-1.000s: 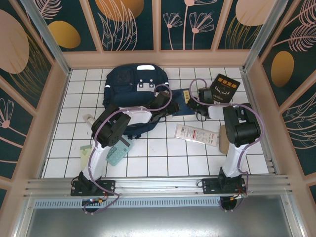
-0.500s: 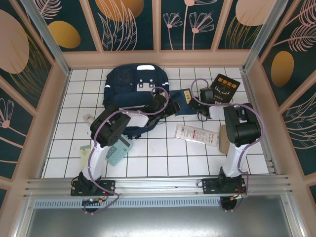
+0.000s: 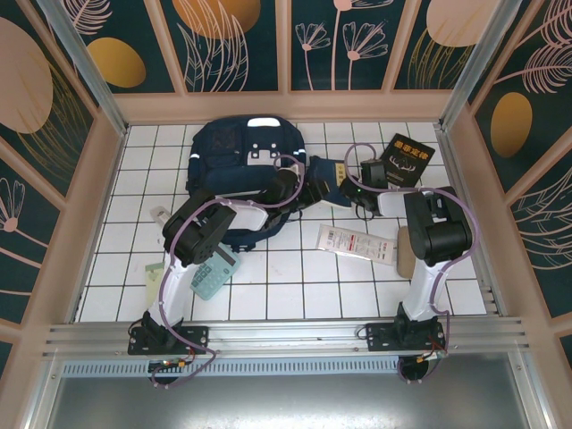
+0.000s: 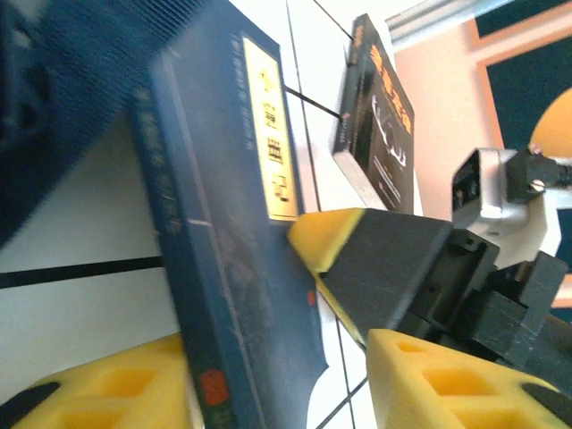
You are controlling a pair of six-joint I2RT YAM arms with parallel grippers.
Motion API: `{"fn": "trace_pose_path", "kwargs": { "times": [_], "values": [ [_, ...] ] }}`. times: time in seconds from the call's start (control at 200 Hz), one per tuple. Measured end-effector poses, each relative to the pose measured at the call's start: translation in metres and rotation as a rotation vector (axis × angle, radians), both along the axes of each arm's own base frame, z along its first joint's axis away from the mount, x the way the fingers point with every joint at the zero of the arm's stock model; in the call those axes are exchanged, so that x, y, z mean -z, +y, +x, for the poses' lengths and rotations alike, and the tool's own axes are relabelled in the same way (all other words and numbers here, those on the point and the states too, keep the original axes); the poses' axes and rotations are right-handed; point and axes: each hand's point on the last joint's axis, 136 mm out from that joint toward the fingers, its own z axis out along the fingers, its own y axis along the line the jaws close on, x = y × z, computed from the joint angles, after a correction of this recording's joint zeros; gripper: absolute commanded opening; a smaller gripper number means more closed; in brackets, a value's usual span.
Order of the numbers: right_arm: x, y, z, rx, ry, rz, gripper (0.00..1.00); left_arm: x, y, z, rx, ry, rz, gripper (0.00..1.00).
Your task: Pack the student bag
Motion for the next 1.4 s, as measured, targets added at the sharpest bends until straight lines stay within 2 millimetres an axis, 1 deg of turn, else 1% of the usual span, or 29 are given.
{"fn": "trace_pose_path", "kwargs": {
  "times": [0.07,0.16,0.23,0.275,0.365,0.41,0.425,0.48,0.686,0.791,0.891,0.986,1.081,1.166,1.236,1.311,1.401],
  "values": [
    [-0.001,0.003,-0.001,-0.010,0.000,0.010,0.31,-0.002,-0.003,-0.002,0.009,-0.001,-0.011,0.52],
    [-0.001,0.004,-0.001,-0.016,0.002,0.019,0.31,-0.003,-0.004,-0.003,0.013,0.006,-0.021,0.47],
    [-0.001,0.006,-0.001,-0.021,0.003,0.026,0.31,-0.003,-0.004,-0.002,0.010,0.014,-0.024,0.38],
    [-0.001,0.006,-0.002,-0.023,0.003,0.029,0.31,-0.003,-0.003,-0.001,0.005,0.020,-0.025,0.31],
    [-0.001,0.007,-0.002,-0.023,0.003,0.033,0.35,-0.004,-0.003,0.002,0.000,0.024,-0.024,0.19],
    [-0.002,0.006,-0.002,-0.016,0.000,0.040,0.36,-0.003,-0.002,0.003,-0.005,0.028,-0.023,0.12],
    [-0.002,0.006,-0.002,-0.017,-0.002,0.040,0.37,-0.003,-0.001,0.003,-0.005,0.028,-0.021,0.08],
    [-0.004,0.004,-0.003,-0.008,-0.005,0.045,0.40,-0.001,0.000,0.004,-0.010,0.036,-0.020,0.00],
    [-0.018,-0.008,-0.015,0.026,-0.019,0.073,0.55,-0.002,0.000,0.003,0.000,0.034,-0.021,0.00],
    [-0.036,-0.017,-0.020,0.043,-0.055,0.099,0.63,-0.008,-0.001,0.002,0.014,0.020,-0.024,0.00],
    [-0.062,-0.022,-0.021,0.052,-0.115,0.127,0.68,-0.026,-0.001,0.000,0.026,-0.011,-0.036,0.00],
    [-0.089,-0.020,-0.024,0.040,-0.185,0.161,0.72,-0.052,0.000,-0.004,0.041,-0.051,-0.059,0.00],
    [-0.109,-0.017,-0.030,0.022,-0.239,0.195,0.75,-0.080,0.003,-0.010,0.055,-0.096,-0.083,0.00],
    [-0.119,-0.016,-0.036,0.006,-0.263,0.224,0.78,-0.103,0.005,-0.015,0.066,-0.136,-0.105,0.00],
    [-0.124,-0.016,-0.041,-0.006,-0.276,0.246,0.81,-0.116,0.007,-0.018,0.071,-0.163,-0.120,0.00],
    [-0.131,-0.017,-0.047,-0.018,-0.289,0.273,0.84,-0.125,0.008,-0.022,0.083,-0.182,-0.132,0.00],
    [-0.141,-0.020,-0.055,-0.028,-0.312,0.305,0.87,-0.127,0.009,-0.026,0.096,-0.186,-0.138,0.00]
  ]
}}
